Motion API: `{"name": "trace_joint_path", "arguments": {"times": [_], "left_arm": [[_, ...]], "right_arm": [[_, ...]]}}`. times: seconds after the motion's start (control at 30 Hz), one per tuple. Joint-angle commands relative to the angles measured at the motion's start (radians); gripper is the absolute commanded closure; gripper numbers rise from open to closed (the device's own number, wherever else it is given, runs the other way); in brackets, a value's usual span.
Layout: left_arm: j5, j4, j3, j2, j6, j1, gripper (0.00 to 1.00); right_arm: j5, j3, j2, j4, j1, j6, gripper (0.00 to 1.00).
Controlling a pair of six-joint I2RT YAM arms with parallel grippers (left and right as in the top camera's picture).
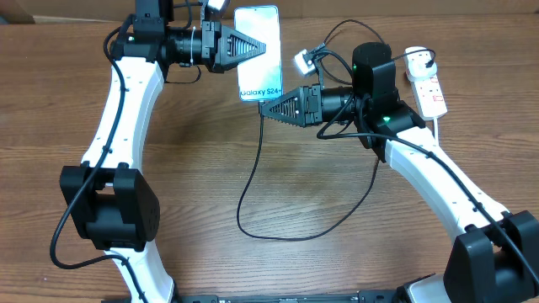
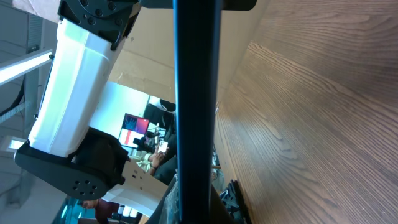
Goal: Plug charger to phone and switch on socket
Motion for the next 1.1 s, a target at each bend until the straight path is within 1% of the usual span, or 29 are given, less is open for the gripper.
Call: {"name": "trace_joint_path", "arguments": {"times": [0.0, 0.2, 0.57, 0.63, 0.73, 0.8, 0.93, 1.0, 1.07], "left_arm": [[0.068, -0.016, -0.008, -0.049, 0.031, -0.023, 0.96], [0.068, -0.034, -0.008, -0.049, 0.057, -0.023, 0.96], [0.068, -0.039, -0.008, -0.049, 0.060, -0.023, 0.96], [0.068, -0.036, -0.008, -0.049, 0.060, -0.023, 0.96], [0.068, -0.029, -0.008, -0.049, 0.060, -0.021, 0.96], [0.057, -0.021, -0.008, -0.049, 0.060, -0.020, 0.96], [0.007, -0.016, -0.008, -0.049, 0.060, -0.019, 0.96], [-0.032, -0.014, -0.008, -0.049, 0.059, -0.019, 0.96], [-0.079, -0.013, -0.008, -0.049, 0.059, -0.017, 0.96]], "right_arm": [[0.101, 0.012, 0.003, 0.023, -0.010, 0.000, 0.96], [0.101, 0.012, 0.003, 0.030, -0.010, 0.000, 0.96], [0.101, 0.012, 0.003, 0.030, -0.010, 0.000, 0.96], [0.101, 0.012, 0.003, 0.030, -0.010, 0.000, 0.90], [0.100, 0.012, 0.003, 0.030, -0.010, 0.000, 0.86], [0.095, 0.012, 0.003, 0.030, -0.010, 0.000, 0.81], [0.088, 0.012, 0.003, 0.025, -0.010, 0.000, 0.80], [0.077, 0.012, 0.003, 0.026, -0.010, -0.001, 0.71], [0.066, 0.012, 0.003, 0.025, -0.010, -0.001, 0.67]]}}
